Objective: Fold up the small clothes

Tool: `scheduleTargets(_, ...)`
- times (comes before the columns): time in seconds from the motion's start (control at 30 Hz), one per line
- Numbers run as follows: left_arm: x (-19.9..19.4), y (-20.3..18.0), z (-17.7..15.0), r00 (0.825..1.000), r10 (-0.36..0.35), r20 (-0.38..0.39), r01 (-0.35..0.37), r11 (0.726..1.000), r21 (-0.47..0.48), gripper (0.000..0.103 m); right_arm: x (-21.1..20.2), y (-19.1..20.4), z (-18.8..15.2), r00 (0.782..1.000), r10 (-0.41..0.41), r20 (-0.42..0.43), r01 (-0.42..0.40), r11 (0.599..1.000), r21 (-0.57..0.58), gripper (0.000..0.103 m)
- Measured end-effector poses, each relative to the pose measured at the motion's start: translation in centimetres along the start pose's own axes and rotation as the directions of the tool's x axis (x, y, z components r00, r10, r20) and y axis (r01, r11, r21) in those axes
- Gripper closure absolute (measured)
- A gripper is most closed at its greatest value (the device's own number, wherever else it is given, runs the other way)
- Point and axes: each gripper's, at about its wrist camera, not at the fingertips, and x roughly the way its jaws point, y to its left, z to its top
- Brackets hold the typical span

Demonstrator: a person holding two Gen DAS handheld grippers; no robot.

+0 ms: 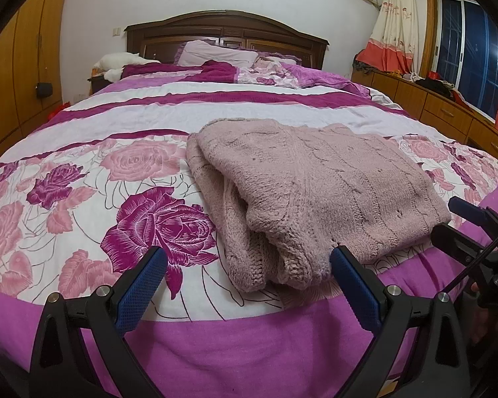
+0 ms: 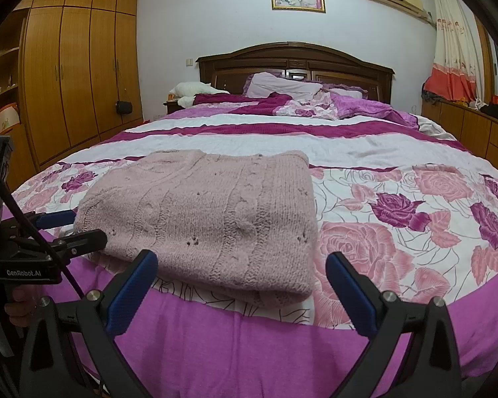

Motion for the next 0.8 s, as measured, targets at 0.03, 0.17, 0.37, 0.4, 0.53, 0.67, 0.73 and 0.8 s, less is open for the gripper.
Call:
scheduleTargets(0.03, 0.0, -0.02, 0.01, 1.0, -0.001, -0.001, 0.001, 1.0, -0.001, 0.022, 0.02, -0.06, 0.01, 1.0, 0.0, -0.002, 0.0, 1.0, 0.0, 0.0)
scheduleTargets(0.17, 0.0, -0.04, 0.0, 1.0, 0.0, -0.001, 0.0, 1.0, -0.001, 0.022, 0.06, -0.13, 0.02, 1.0, 0.001, -0.003, -0.001, 1.0, -0.001, 0.0)
scheduleTargets(0.37, -0.01, -0.04, -0.01, 1.0, -0.001, -0.001, 0.001, 1.0, -0.001, 0.022, 0.08, -0.12, -0.01, 1.0, 0.001, -0.005, -0.001, 1.0, -0.002, 0.0)
scheduleTargets(0.4, 0.0, -0.05, -0.01, 1.0, -0.001, -0.002, 0.001, 1.0, -0.001, 0.022, 0.06, -0.16, -0.05, 1.0, 0.001, -0.005, -0.001, 1.0, -0.002, 0.0)
scheduleTargets(0.53, -0.01, -0.04, 0.01, 1.0, -0.001, -0.001, 0.001, 1.0, -0.001, 0.022, 0.07, -0.11, -0.01, 1.0, 0.001, -0.005, -0.001, 1.0, -0.003, 0.0)
scheduleTargets(0.67, -0.02, -0.04, 0.02, 1.0, -0.001, -0.001, 0.001, 1.0, -0.001, 0.022, 0.11, -0.2, -0.05, 1.0, 0.002, -0.006, -0.002, 1.0, -0.006, 0.0)
scheduleTargets(0.73, -0.02, -0.04, 0.01, 1.0, -0.001, -0.001, 0.001, 1.0, -0.001, 0.022, 0.22, -0.34, -0.1, 1.0, 0.003, -0.008, -0.003, 1.0, -0.009, 0.0)
scheduleTargets(0.8, -0.02, -0.05, 0.02, 1.0, 0.0, -0.001, 0.0, 1.0, -0.001, 0.022, 0.24, -0.37, -0.13, 1.0, 0.003, -0.009, -0.003, 1.0, -0.01, 0.0)
